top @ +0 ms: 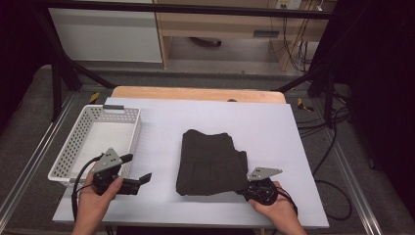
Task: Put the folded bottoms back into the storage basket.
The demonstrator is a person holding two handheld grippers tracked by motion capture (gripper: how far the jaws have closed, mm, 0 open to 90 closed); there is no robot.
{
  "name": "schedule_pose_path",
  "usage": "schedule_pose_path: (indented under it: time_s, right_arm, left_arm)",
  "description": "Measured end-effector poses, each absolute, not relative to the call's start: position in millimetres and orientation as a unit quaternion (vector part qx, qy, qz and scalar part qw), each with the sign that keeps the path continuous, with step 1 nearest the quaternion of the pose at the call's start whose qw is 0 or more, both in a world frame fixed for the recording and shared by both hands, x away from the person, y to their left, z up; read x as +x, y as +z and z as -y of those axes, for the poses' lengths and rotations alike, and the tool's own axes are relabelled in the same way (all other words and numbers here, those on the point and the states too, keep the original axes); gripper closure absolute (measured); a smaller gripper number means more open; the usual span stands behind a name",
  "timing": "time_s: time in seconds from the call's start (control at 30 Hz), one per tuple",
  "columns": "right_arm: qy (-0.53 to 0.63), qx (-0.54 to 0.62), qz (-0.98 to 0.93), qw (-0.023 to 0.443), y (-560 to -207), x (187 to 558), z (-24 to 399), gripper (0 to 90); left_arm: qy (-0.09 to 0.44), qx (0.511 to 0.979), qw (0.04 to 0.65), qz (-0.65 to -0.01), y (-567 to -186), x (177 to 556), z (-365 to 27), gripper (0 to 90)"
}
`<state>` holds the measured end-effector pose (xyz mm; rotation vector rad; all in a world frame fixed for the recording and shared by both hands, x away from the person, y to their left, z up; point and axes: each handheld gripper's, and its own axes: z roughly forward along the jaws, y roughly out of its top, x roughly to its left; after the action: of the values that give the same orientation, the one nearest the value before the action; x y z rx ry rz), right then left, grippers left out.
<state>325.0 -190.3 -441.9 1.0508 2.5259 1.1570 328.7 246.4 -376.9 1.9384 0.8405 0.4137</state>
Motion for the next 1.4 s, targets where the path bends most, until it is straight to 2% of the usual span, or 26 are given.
schedule_pose_path:
  time_s: [0.2, 0.47, 0.63, 0.97, 1.27, 1.4]
  right_arm:
    - [0.385, 0.348, -0.85, 0.09, -441.3, 324.6, 189.5, 82.7]
    - [0.375, 0.34, -0.856, 0.101, -445.3, 323.5, 188.1, 82.3]
    - [0.38, 0.333, -0.856, 0.107, -447.3, 322.5, 189.0, 82.1]
    - [0.387, 0.334, -0.853, 0.102, -451.4, 322.4, 190.7, 81.8]
    - [0.387, 0.334, -0.853, 0.102, -452.0, 322.2, 190.7, 81.6]
    - [0.388, 0.333, -0.853, 0.102, -452.2, 322.3, 190.8, 81.6]
  left_arm:
    - [0.169, 0.808, 0.453, -0.337, -372.8, 347.2, -208.8, 4.5]
    - [0.168, 0.804, 0.469, -0.324, -369.9, 374.1, -168.4, 5.0]
    - [0.163, 0.809, 0.457, -0.331, -375.6, 399.7, -146.7, 6.0]
    - [0.148, 0.807, 0.442, -0.363, -392.5, 436.7, -122.6, 7.3]
    - [0.157, 0.817, 0.411, -0.374, -415.6, 451.7, -113.4, 9.2]
    - [0.145, 0.814, 0.411, -0.384, -423.4, 456.2, -115.9, 7.9]
